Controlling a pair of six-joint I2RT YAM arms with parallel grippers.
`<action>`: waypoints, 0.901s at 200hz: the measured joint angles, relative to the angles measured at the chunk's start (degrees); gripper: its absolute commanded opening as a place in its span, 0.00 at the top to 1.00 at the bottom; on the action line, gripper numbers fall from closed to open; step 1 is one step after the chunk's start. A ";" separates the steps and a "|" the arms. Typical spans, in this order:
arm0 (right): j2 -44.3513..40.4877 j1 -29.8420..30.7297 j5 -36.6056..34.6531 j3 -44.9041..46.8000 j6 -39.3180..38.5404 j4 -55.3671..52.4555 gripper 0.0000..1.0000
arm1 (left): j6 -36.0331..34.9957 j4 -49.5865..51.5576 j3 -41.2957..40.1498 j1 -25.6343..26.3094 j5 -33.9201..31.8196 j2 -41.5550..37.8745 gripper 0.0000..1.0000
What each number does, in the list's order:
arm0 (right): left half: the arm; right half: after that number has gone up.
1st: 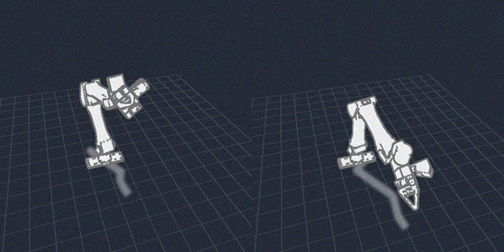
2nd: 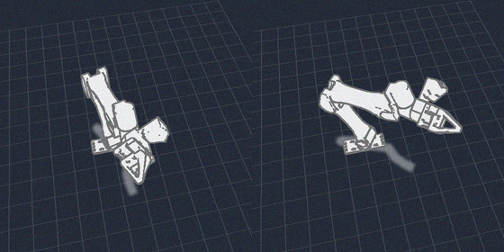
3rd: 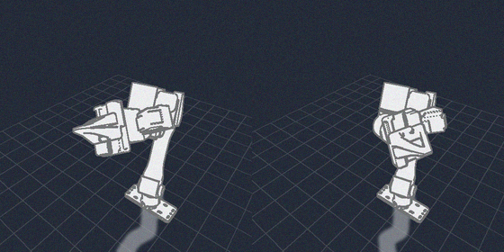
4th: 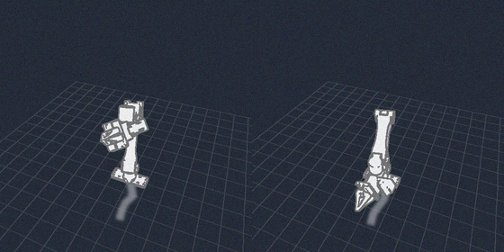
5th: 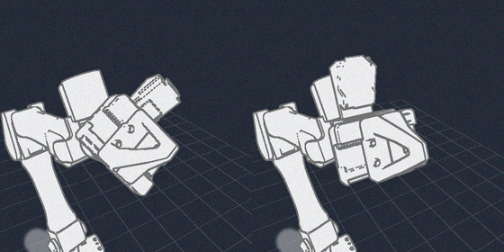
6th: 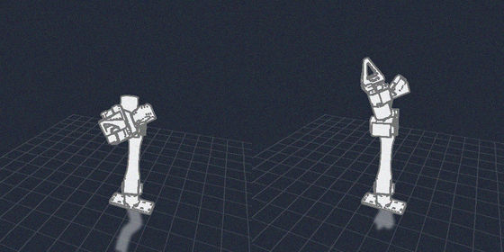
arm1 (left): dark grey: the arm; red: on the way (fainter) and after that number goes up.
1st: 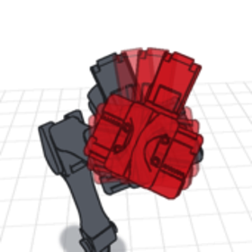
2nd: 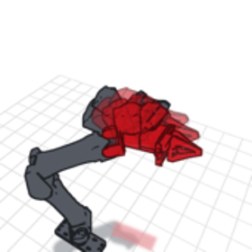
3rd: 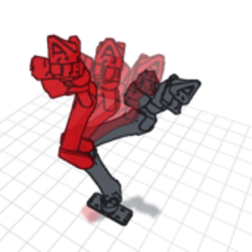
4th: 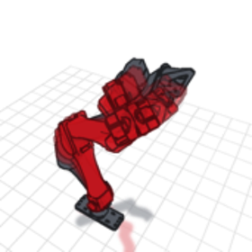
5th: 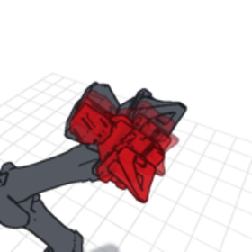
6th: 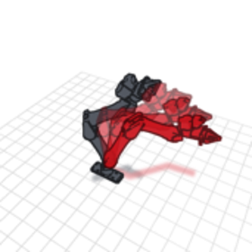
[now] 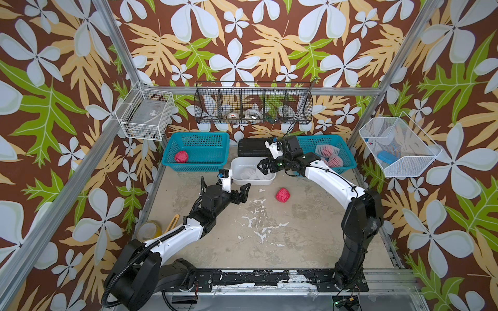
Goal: Remove foam nets from apples
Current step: Pick up the apple from the center of the board.
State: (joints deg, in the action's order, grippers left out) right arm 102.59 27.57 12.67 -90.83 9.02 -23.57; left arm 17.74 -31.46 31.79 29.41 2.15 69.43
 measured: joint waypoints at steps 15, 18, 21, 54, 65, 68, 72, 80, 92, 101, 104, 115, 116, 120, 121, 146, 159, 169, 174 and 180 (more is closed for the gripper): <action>-6.23 -0.35 -2.12 7.87 0.57 2.67 0.01 | -0.02 0.13 0.09 0.00 0.66 -0.68 0.05; -7.43 -0.57 -2.29 9.62 0.92 3.30 0.02 | 0.00 0.17 0.11 0.02 0.90 -0.79 0.05; -8.66 -0.74 -2.67 11.50 1.11 3.72 0.03 | -0.02 0.35 0.17 0.02 0.98 -0.90 0.05; -14.36 -3.74 -3.72 25.64 2.54 3.61 0.06 | 0.00 1.27 0.09 0.44 2.05 -1.62 0.05; -14.95 -4.07 -3.54 29.11 2.58 3.63 0.06 | 0.02 1.20 -0.87 0.52 2.49 -2.03 0.04; -14.99 -4.07 -3.48 29.77 2.60 3.63 0.05 | 0.02 1.16 -1.25 0.55 2.49 -2.12 0.04; -14.93 -4.07 -3.32 30.58 2.69 3.72 0.05 | 0.02 1.11 -1.62 0.59 2.58 -2.19 0.03; -14.38 -4.11 -3.08 31.65 2.75 3.89 0.04 | 0.04 1.03 -2.51 0.66 2.86 -2.25 0.03; -12.90 -4.17 -2.58 32.24 2.78 4.63 0.04 | 0.04 1.07 -3.19 0.66 2.89 -2.25 0.02; -11.34 -4.26 -2.69 32.28 2.84 5.64 0.04 | 0.02 1.03 -3.30 0.66 2.93 -2.25 0.01; -10.82 -4.26 -2.82 32.24 2.86 6.01 0.04 | 0.02 0.96 -3.30 0.66 2.95 -2.29 0.02; -8.50 -4.26 -3.39 31.67 2.95 6.86 0.04 | 0.00 0.81 -3.30 0.66 3.08 -2.49 0.01; -8.22 -4.26 -3.54 31.56 2.95 6.95 0.04 | -0.02 0.81 -3.30 0.66 3.08 -2.54 0.01; -7.23 -4.26 -3.89 31.15 2.97 7.19 0.04 | -0.02 0.81 -3.30 0.66 3.08 -2.64 0.01; -7.08 -4.26 -3.91 31.08 2.97 7.21 0.04 | -0.02 0.81 -3.30 0.66 3.08 -2.69 0.01; -2.78 -4.26 -3.98 28.83 2.97 8.50 0.07 | -0.24 0.74 -3.61 0.66 3.06 -3.63 0.01; -1.55 -4.24 -3.82 28.26 3.06 9.33 0.12 | -0.28 0.74 -3.80 0.66 3.04 -3.91 0.01; -0.61 -4.20 -3.69 27.80 3.21 9.53 0.13 | -0.50 0.74 -3.85 0.66 2.84 -3.91 0.01; -0.13 -4.20 -3.63 27.63 3.21 9.66 0.13 | -0.63 0.74 -3.85 0.66 2.78 -3.91 0.01; 0.52 -4.20 -3.63 27.41 3.23 9.77 0.13 | -0.87 0.74 -3.85 0.66 2.64 -3.91 0.01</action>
State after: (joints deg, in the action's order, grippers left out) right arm 103.11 23.38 9.04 -63.42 12.25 -13.80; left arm 16.86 -30.72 27.94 30.06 4.80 65.52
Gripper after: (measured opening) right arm 0.865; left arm 0.992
